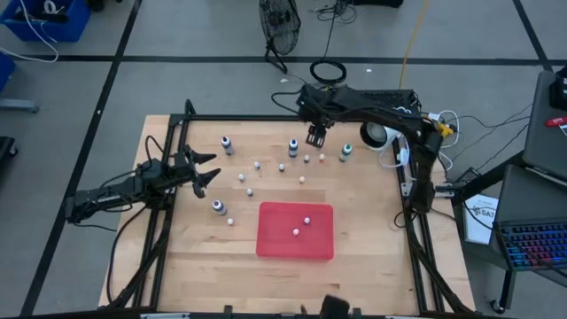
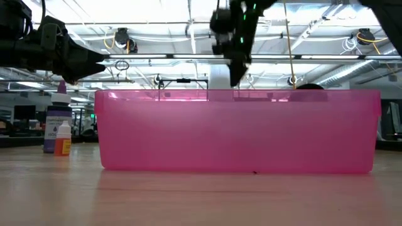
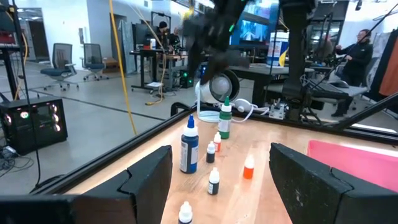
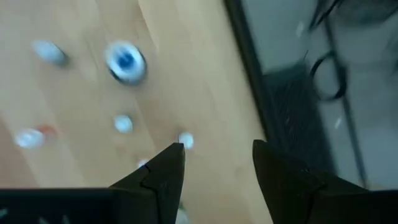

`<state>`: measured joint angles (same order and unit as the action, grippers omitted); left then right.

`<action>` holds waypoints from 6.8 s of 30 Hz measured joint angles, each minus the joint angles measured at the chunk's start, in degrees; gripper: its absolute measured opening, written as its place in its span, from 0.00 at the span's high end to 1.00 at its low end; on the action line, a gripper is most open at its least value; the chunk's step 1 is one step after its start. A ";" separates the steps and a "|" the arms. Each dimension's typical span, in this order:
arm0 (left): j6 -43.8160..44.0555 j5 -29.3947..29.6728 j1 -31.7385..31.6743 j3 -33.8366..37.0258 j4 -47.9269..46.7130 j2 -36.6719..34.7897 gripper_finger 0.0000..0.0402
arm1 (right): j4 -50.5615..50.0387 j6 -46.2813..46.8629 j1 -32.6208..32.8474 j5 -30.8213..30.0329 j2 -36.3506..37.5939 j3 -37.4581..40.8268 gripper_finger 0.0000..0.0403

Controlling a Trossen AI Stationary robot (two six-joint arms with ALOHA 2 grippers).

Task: Pick & Place food coloring
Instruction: Put the small orange food coloring bottle into the red bin

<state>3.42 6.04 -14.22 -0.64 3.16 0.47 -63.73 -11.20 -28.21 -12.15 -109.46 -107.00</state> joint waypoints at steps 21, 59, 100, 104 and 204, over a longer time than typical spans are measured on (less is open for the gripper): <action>0.00 0.00 0.00 0.00 0.00 0.00 0.33 | 15.06 -0.02 -3.80 6.53 -4.81 18.49 0.48; 0.00 -0.01 -0.01 0.00 0.01 0.02 0.33 | 19.56 -0.43 -4.96 7.48 -6.93 20.04 0.50; 0.00 -0.02 0.00 0.00 0.02 0.02 0.33 | 20.22 -1.51 -5.14 7.97 -6.93 20.02 0.72; 0.00 0.00 0.00 0.00 0.00 0.02 0.33 | 20.22 -1.42 -5.13 7.97 -6.93 20.02 0.69; 0.02 0.00 0.00 0.00 -0.04 0.02 0.33 | 14.63 36.26 49.67 9.08 0.25 16.61 0.52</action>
<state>3.44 6.04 -14.22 -0.64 3.11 0.49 -49.10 25.06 21.46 -3.08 -109.22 -90.39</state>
